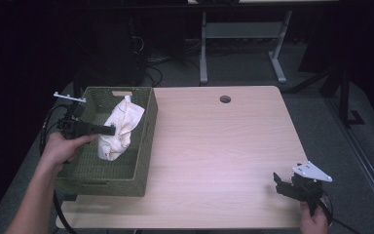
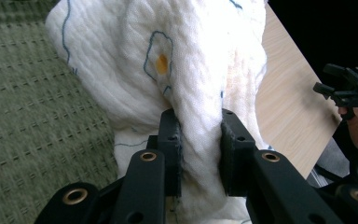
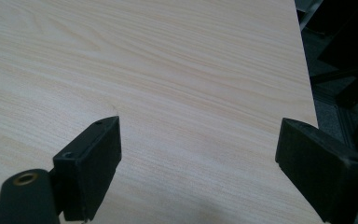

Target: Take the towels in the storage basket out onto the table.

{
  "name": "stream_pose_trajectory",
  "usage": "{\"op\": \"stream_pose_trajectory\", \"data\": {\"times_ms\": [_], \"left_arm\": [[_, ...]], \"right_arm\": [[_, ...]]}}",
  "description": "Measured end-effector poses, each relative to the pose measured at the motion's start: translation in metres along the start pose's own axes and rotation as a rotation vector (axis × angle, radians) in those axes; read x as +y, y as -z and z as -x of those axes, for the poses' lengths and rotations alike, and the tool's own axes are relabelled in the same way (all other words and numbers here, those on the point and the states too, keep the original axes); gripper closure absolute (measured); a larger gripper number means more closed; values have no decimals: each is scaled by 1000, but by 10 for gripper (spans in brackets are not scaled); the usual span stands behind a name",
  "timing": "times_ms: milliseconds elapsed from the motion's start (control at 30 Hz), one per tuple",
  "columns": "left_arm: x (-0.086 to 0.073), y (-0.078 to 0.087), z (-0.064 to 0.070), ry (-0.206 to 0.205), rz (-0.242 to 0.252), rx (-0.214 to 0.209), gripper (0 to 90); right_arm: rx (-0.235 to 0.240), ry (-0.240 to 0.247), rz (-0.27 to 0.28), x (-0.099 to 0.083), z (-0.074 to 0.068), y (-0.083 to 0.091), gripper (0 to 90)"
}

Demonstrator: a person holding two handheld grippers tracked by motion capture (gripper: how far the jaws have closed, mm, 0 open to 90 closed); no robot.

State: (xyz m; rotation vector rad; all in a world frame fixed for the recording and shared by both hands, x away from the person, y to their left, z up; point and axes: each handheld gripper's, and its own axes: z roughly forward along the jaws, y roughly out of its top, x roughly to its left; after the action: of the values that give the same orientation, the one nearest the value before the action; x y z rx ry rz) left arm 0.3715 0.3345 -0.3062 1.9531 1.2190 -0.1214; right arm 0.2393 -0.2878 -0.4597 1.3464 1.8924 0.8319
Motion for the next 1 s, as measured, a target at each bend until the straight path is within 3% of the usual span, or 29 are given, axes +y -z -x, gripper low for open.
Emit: {"op": "stream_pose_trajectory", "data": {"times_ms": [500, 1000], "left_arm": [[14, -13, 20, -39, -5, -38, 729], [30, -43, 48, -89, -38, -93, 729]], "right_arm": [[2, -1, 4, 0, 1, 1, 139], [5, -3, 7, 0, 1, 2, 139]]}}
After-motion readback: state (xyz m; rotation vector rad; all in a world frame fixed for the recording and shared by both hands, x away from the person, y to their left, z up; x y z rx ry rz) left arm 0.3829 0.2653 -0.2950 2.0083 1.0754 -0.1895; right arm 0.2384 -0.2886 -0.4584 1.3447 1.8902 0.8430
